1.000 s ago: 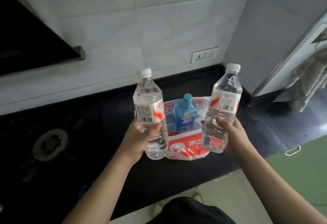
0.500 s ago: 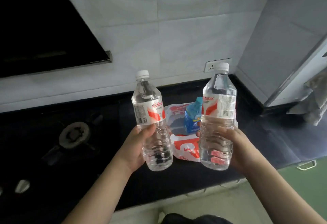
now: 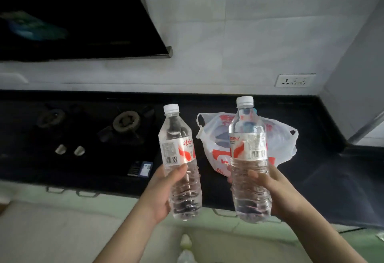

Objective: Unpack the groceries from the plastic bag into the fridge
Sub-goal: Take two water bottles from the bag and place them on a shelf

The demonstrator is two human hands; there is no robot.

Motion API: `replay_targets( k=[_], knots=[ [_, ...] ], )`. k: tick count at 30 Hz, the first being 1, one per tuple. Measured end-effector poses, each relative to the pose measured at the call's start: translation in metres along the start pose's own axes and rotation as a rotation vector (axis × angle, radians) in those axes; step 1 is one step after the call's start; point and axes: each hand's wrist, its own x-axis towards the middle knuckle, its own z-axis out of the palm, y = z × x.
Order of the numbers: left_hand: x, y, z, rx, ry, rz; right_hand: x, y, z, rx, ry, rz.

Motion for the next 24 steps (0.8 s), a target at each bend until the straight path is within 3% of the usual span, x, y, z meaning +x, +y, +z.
replay_targets(
  k=[12,24],
  knots=[
    [-0.112,-0.024,-0.049,-0.163,0.313,0.150,0.001,0.033,0.080,0.006,-0.263,0.092],
    [-0.278,-0.067,-0.138,-0.323,0.511,0.404,-0.037,0.096,0.239,-0.044,-0.596,0.367]
  ],
)
